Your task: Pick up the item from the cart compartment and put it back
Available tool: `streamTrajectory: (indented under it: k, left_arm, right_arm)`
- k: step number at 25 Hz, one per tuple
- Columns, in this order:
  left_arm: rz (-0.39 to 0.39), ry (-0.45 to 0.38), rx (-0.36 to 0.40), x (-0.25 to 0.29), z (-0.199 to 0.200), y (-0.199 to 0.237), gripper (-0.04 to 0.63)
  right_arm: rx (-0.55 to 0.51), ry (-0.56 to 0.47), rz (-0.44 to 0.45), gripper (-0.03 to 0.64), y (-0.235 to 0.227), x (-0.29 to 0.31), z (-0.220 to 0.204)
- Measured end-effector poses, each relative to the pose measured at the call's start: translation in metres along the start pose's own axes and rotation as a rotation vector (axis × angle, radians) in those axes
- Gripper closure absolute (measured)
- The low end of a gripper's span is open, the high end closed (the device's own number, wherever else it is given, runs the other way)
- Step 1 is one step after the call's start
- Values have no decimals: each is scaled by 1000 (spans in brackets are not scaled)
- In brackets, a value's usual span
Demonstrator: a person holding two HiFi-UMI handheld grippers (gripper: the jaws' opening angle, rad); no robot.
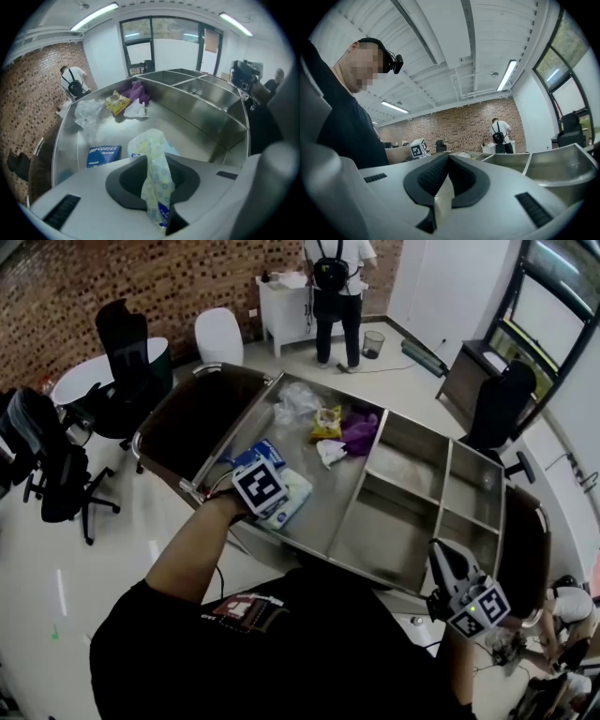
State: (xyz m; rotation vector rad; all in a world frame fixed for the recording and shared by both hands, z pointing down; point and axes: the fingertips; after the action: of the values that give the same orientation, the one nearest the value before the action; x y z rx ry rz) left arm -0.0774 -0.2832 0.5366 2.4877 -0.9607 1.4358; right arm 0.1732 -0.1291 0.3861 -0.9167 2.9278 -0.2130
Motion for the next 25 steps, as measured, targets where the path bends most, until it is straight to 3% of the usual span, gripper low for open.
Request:
streamTrajectory:
  k: [2, 4, 6, 10, 13, 17, 25]
  left_arm:
    - [7, -13, 13, -5, 1, -3, 582]
    - [40, -96, -6, -19, 14, 2, 598]
    - [29, -276, -51, -45, 44, 4, 599]
    - [-153, -725, -142, -123, 113, -19, 598]
    - [-273, -927, -198, -160, 134, -38, 600]
    - [-351, -980, -252, -161, 137, -65, 600]
    - [-322, -915, -264, -139, 128, -69, 603]
  right_arm:
    - [-2, -5, -7, 630, 1, -3, 2]
    - [-2, -7, -13, 630, 1, -7, 3]
    - [-2, -8, -19, 631, 0, -10, 2]
    - [-7, -15, -18, 630, 2, -10, 2]
    - [-13, -10, -12, 630, 5, -8, 3]
    - [-18, -11, -11, 630, 6, -7, 4]
    - [-27, -8, -9, 630, 7, -7, 5]
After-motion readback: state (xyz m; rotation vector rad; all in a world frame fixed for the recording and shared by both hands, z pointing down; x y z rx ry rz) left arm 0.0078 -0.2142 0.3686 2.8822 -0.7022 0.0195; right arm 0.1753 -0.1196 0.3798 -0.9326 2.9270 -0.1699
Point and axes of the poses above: the fingertips, and each gripper's own axes: x forward along the fingers, y to its left, z out of its top, and after that the axes turned 10 degrees about z, right-handed
